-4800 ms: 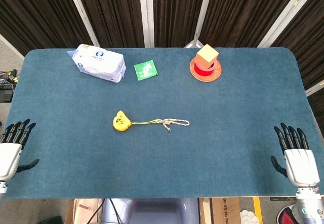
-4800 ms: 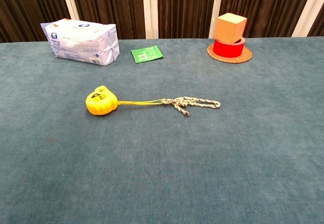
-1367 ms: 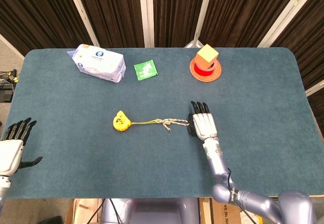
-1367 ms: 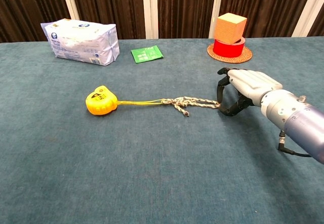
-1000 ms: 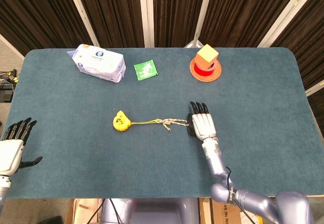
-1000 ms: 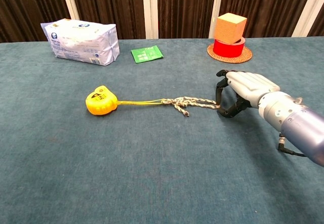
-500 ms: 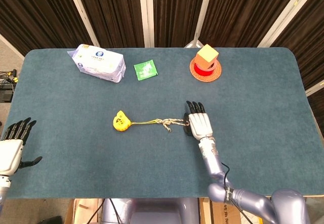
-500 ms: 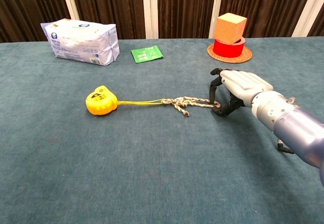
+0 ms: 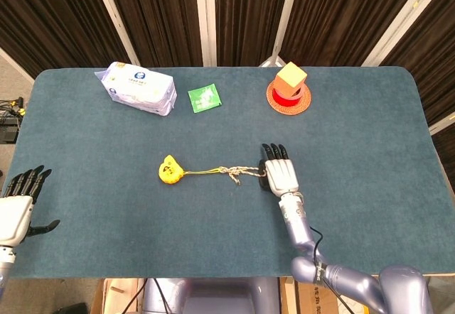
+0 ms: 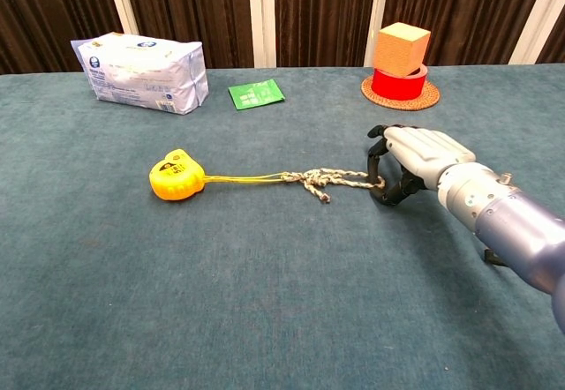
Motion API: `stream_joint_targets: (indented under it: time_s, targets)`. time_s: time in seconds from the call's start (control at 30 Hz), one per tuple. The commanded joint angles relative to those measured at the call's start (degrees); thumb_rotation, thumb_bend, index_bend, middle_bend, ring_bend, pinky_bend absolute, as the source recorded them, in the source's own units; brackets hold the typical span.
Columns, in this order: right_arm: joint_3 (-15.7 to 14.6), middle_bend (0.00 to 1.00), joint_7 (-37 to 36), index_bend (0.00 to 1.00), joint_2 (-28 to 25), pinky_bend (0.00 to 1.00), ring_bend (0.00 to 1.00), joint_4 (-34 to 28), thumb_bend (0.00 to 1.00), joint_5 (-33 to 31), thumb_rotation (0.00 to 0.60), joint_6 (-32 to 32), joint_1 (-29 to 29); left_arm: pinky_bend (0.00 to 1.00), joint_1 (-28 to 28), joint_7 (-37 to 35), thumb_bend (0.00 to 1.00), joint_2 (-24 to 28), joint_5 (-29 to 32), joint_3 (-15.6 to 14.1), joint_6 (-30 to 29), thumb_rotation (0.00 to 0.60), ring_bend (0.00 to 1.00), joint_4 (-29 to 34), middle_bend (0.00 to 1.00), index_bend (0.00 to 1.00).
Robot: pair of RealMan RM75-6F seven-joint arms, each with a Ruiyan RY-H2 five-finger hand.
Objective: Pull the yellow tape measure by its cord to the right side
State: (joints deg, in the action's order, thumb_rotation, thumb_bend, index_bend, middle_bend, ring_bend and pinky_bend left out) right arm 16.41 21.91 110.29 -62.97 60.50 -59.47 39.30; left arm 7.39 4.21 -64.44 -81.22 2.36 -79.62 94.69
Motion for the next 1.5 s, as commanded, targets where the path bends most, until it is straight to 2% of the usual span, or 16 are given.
stream_joint_targets:
  time_s: [0.03,0.33,1.0,1.27,1.5]
  targets:
    - [-0.25,0.13,0.12,0.66,-0.11,0.00,0.00,-0.35,0.47,0.22,0.600,-0.09,-0.09,0.00,-0.01,-0.02,0.00,0.01,-0.02,-0.02,-0.02,0.600,0.00,0.00,0.00,0.00]
    - [-0.15,0.13,0.68,0.66,-2.38,0.00,0.00,-3.10,0.47,1.24,0.600,-1.56,-0.54,0.00,-0.09,-0.17,0.00,0.16,0.24,-0.04,0.05,0.600,0.00,0.06,0.00,0.00]
    - [-0.04,0.13,1.79,0.68,-12.36,0.00,0.00,-10.75,0.47,-0.16,0.600,-4.51,-4.65,0.00,-0.32,0.42,0.00,0.33,-0.21,-0.38,-0.31,0.600,0.00,0.80,0.00,0.00]
    - [0.78,0.13,1.66,0.68,-16.67,0.00,0.00,-11.32,0.47,-1.66,0.600,-5.14,-6.09,0.00,-0.47,0.65,0.00,0.34,-0.34,-0.39,-0.68,0.600,0.00,0.88,0.00,0.00]
    - [1.79,0.13,1.27,0.68,-20.37,0.00,0.00,-9.08,0.48,-3.89,0.600,-4.48,-7.00,0.00,-0.65,0.86,0.00,0.37,-0.81,-0.52,-1.16,0.600,0.00,0.98,0.00,0.00]
